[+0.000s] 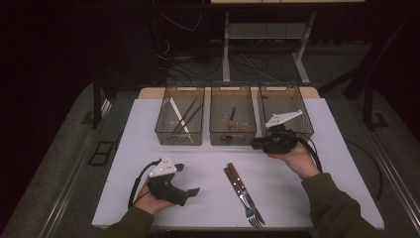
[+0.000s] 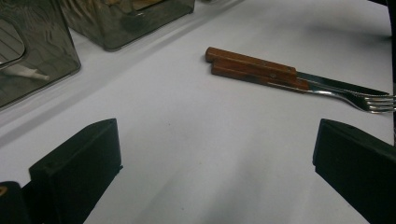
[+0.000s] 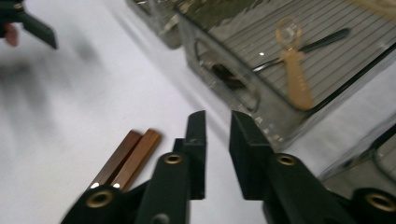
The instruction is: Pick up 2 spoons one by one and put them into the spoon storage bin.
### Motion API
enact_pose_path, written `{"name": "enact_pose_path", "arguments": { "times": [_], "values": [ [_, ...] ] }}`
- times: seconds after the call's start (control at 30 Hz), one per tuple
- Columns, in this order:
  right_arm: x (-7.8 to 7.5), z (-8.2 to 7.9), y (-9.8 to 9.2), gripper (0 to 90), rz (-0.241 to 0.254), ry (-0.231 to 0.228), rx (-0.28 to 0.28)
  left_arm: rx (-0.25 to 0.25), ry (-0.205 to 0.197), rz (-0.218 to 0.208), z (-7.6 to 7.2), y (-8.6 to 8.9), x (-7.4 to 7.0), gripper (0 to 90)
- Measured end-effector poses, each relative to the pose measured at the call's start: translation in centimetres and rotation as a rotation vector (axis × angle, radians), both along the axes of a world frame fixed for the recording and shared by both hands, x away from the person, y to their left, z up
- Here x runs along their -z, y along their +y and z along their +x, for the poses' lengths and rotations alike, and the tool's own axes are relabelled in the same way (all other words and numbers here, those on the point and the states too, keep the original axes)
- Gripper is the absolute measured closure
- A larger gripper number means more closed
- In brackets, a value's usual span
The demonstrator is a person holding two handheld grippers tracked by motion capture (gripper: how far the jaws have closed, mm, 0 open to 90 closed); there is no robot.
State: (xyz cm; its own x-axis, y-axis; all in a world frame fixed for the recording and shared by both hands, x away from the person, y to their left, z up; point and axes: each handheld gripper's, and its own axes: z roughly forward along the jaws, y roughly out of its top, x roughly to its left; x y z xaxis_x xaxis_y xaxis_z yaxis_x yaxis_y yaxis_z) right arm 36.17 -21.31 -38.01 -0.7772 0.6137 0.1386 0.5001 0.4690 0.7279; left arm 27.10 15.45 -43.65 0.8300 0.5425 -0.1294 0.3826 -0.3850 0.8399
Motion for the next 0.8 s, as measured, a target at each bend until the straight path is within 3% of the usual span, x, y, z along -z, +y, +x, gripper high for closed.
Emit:
{"name": "enact_pose_path", "arguments": {
  "times": [0.2, 0.8],
  "values": [
    [0.6, -1.3, -0.5, 89.7, 0.013, 0.007, -0.021, 0.003, -0.002, 0.0, 0.0, 0.0, 0.0, 0.0],
    [2.5, -5.7, -1.5, 89.7, -0.011, 0.042, -0.083, 0.002, -0.002, 0.004, -0.1, 0.0, -0.1, 0.0]
  ]
}}
